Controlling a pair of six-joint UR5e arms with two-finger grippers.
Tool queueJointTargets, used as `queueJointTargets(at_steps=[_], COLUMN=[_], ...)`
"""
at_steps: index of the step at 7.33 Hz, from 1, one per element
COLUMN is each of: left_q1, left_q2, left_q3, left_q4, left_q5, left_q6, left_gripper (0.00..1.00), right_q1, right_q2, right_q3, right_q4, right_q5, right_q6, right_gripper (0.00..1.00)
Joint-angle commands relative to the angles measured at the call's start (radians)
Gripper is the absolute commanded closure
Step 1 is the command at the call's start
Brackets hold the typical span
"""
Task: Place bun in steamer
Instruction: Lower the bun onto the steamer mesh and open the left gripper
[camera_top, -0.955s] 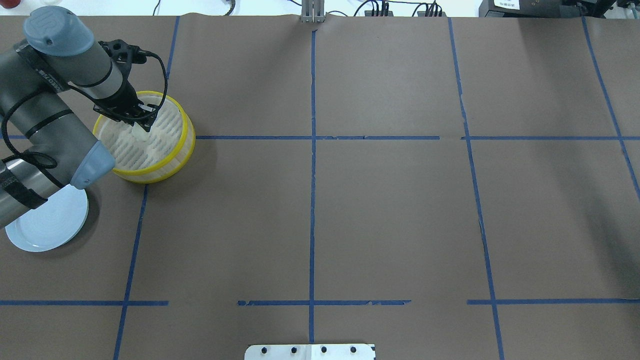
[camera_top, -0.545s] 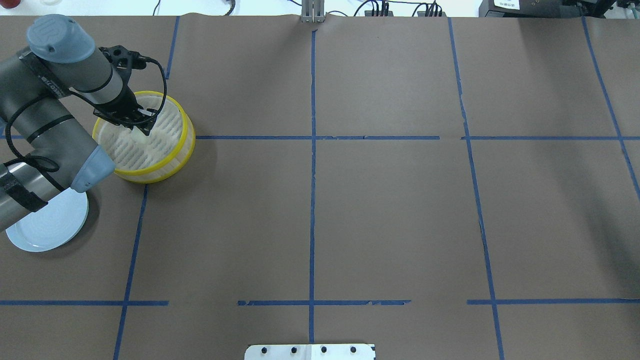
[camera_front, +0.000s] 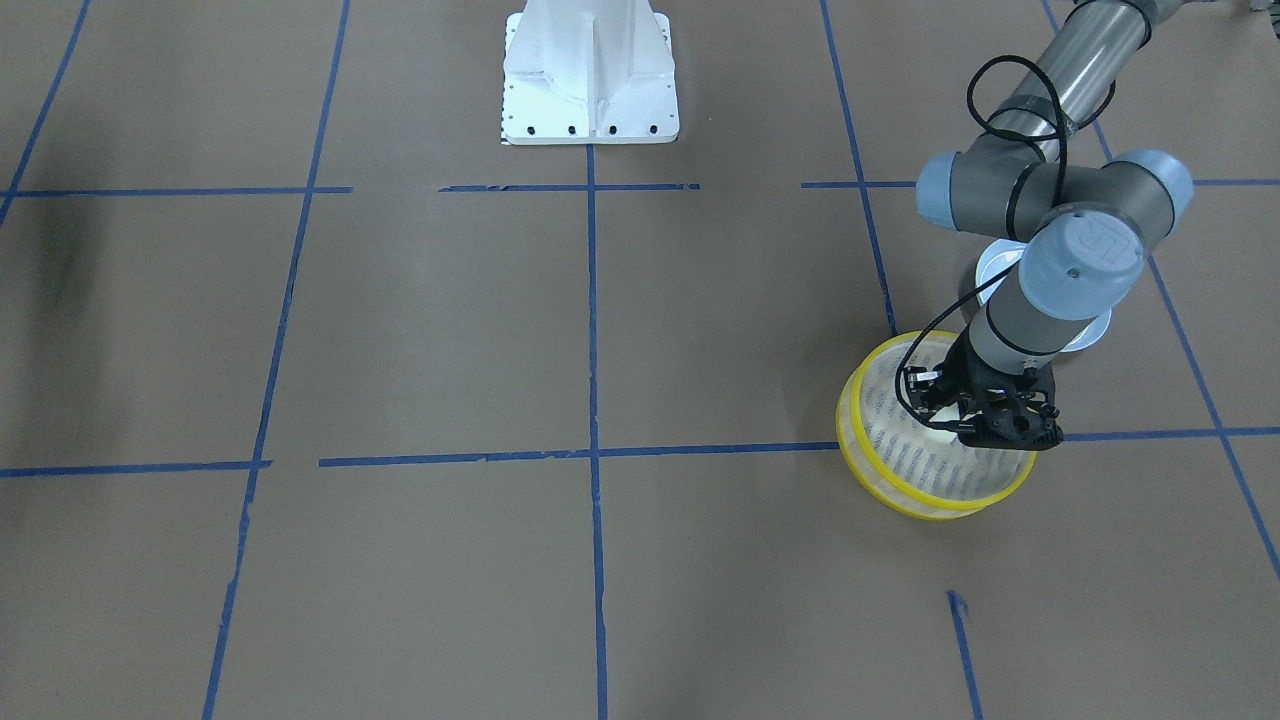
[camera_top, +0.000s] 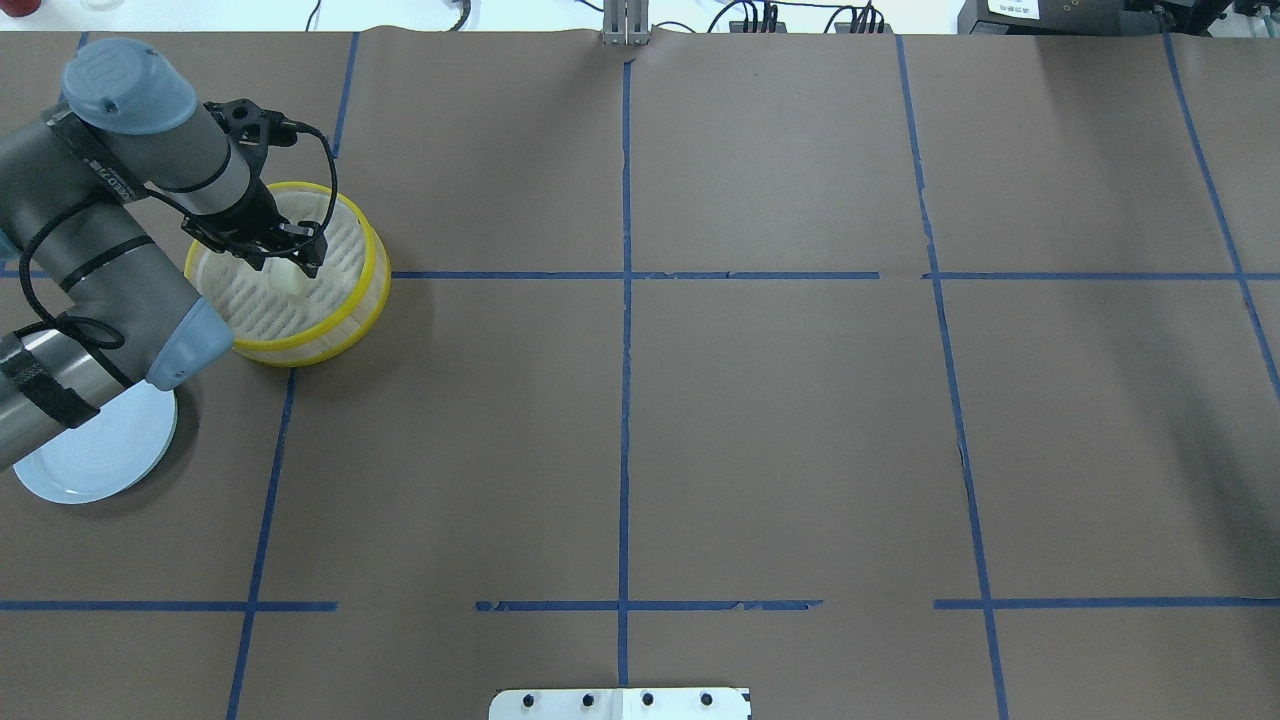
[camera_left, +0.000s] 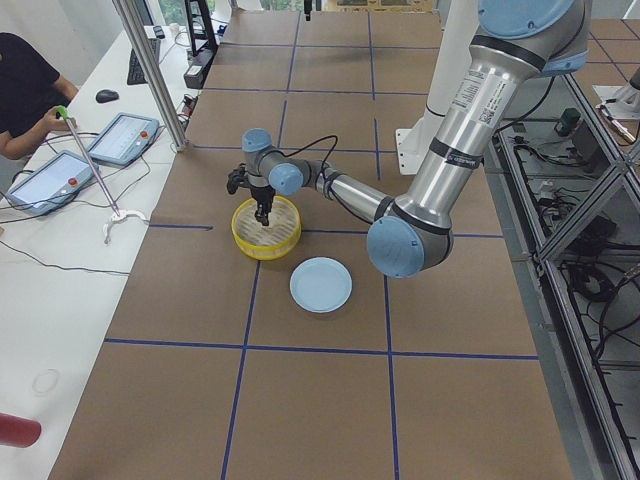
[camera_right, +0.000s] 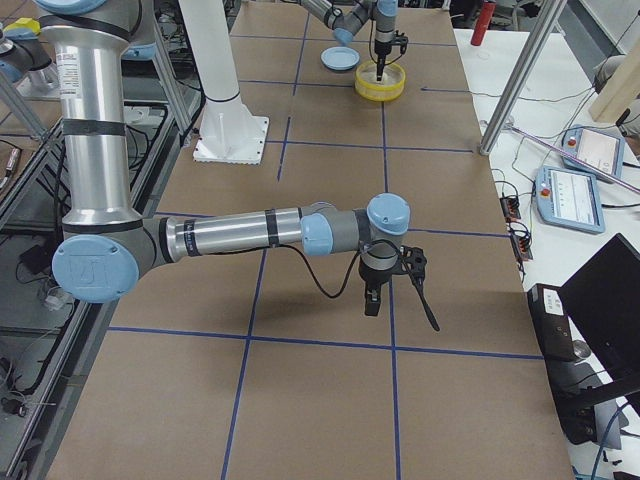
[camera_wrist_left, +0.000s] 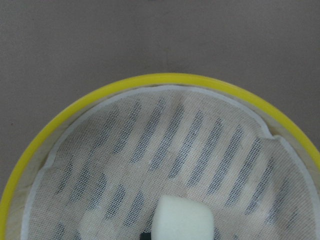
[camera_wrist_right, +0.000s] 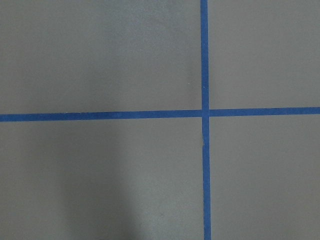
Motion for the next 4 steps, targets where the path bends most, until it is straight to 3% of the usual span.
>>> queueJointTargets(at_steps=[1, 3, 4], left_q1=[0.001, 0.0, -0.021], left_q2=[0.0, -0.002, 0.001], left_q3=[-0.001, -0.028, -0.101], left_q4=[0.0, 0.0, 0.001], left_q5=[-0.001, -0.001, 0.003], left_q6=[0.002, 0.005, 0.002], left_gripper=[0.0, 0.0, 0.0], right_q1=[0.0, 0.0, 0.0], right_q2=[0.0, 0.0, 0.0], right_q3=[0.0, 0.0, 0.0], right_q4=[0.0, 0.0, 0.0], right_q5=[0.0, 0.0, 0.0], right_q6=[0.0, 0.0, 0.0], right_gripper=[0.0, 0.0, 0.0])
